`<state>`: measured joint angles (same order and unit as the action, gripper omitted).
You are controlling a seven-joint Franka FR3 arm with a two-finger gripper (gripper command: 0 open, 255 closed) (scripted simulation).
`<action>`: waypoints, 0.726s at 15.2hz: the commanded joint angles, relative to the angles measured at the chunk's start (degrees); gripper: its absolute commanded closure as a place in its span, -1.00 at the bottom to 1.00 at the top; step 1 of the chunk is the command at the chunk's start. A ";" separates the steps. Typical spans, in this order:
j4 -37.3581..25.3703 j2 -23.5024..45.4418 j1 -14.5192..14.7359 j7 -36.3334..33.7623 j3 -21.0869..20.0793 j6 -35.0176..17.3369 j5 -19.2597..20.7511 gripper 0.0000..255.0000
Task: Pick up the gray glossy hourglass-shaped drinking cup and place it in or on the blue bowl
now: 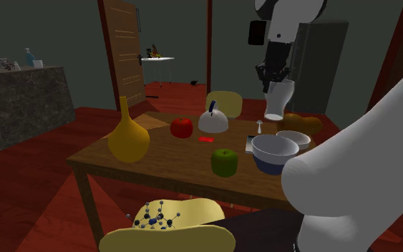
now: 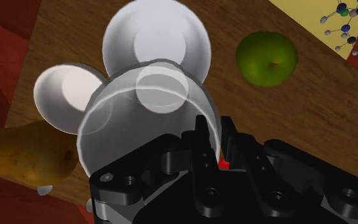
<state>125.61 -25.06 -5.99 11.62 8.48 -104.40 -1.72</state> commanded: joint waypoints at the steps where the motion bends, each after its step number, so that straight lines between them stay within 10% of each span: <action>1: 1.67 -1.58 -0.57 1.25 0.84 -0.04 0.50 1.00; 11: 8.99 -1.11 -0.67 1.85 1.18 -7.79 0.51 1.00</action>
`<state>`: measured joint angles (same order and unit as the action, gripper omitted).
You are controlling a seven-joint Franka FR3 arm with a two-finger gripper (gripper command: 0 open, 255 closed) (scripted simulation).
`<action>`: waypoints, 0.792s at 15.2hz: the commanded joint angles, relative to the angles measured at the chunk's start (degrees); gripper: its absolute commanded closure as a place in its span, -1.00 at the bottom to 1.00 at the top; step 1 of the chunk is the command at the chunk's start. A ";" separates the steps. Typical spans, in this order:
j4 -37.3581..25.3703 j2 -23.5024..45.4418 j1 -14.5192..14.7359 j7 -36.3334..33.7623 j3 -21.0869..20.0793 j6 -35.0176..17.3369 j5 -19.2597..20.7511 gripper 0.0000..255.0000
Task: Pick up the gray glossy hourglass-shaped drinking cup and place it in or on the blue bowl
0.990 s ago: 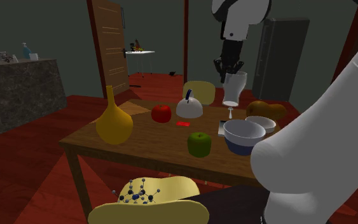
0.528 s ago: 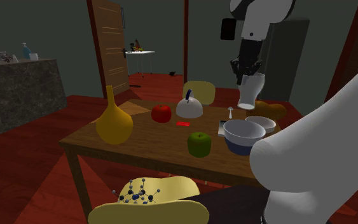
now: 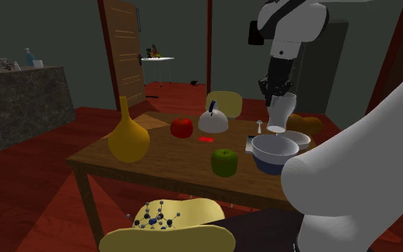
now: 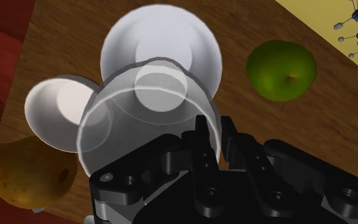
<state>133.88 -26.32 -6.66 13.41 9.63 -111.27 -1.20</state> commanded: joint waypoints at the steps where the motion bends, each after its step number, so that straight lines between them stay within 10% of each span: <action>1: 1.40 0.27 0.00 0.13 0.07 -1.72 -0.03 1.00; 12: 7.60 2.29 0.05 0.96 0.56 -9.91 -0.29 1.00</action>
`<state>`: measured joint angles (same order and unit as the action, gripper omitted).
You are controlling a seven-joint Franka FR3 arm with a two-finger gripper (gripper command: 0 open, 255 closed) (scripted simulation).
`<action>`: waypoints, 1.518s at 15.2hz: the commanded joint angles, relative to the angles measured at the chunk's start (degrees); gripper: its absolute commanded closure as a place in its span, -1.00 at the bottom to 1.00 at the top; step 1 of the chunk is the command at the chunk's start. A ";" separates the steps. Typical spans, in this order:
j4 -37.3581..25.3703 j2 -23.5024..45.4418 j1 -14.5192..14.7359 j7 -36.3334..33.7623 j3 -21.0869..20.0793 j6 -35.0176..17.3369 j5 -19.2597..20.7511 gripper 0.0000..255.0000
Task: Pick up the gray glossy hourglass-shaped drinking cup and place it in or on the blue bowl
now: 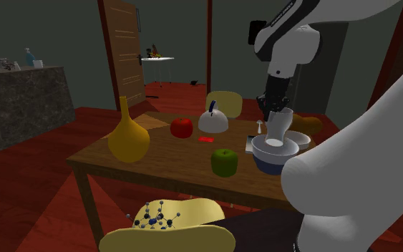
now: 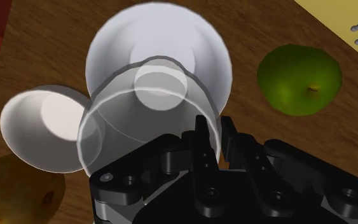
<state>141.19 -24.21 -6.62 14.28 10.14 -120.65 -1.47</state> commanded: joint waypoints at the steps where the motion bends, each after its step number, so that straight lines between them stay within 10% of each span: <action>1: 0.28 0.19 0.00 0.09 0.06 -0.53 -0.02 1.00; 7: 0.28 0.19 0.00 0.09 0.06 -0.53 -0.02 1.00; 8: 0.28 0.19 0.00 0.09 0.06 -0.53 -0.02 -1.00; 23: -5.06 -2.30 -0.32 -0.25 -0.08 7.28 0.44 -1.00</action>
<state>136.17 -26.51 -6.94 14.03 10.05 -113.41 -1.02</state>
